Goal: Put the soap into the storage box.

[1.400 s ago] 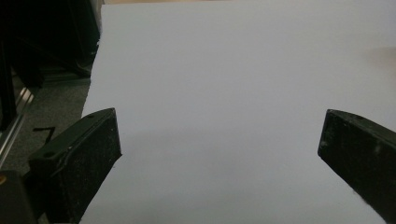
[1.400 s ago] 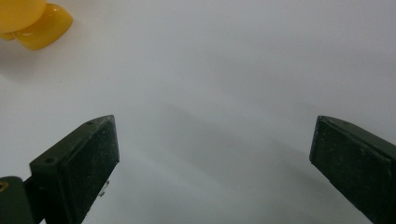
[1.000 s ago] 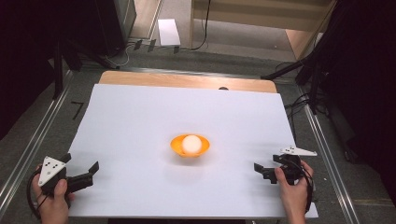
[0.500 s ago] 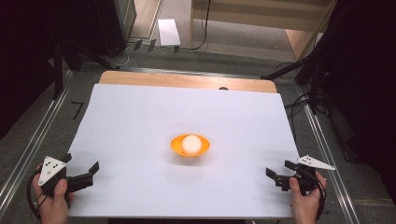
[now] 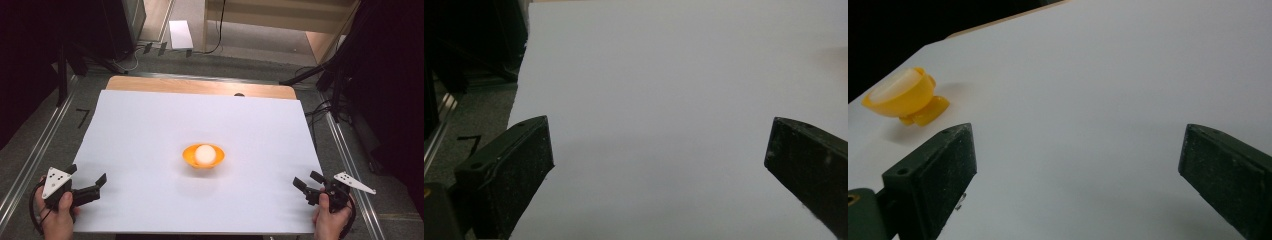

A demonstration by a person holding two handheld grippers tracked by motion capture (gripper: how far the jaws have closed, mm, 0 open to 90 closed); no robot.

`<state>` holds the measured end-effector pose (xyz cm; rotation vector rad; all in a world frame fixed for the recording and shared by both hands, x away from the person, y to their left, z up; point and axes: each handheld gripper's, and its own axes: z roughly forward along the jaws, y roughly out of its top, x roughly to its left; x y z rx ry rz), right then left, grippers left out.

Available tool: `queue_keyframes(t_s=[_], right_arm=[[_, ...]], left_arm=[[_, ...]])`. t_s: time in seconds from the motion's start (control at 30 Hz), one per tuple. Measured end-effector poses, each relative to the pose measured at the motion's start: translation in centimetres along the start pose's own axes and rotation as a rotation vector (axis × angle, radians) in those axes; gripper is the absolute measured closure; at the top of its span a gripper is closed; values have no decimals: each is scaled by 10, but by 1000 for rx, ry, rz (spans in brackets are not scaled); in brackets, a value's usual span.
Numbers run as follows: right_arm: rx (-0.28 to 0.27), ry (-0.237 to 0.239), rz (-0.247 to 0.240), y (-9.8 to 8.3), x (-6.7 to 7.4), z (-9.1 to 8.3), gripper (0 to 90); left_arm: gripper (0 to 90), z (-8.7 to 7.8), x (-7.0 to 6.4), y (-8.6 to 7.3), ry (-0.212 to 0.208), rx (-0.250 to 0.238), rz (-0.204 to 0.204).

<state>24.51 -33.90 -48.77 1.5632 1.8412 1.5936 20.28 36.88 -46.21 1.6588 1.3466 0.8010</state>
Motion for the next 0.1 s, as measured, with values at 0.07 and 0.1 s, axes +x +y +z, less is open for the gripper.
queue_keyframes(t_s=[0.07,0.1], right_arm=[[-8,0,10,0,-1,0,21],[-7,-3,7,0,-1,0,21]], left_arm=[[0,0,0,0,-2,8,0],[0,1,1,0,-2,12,0]])
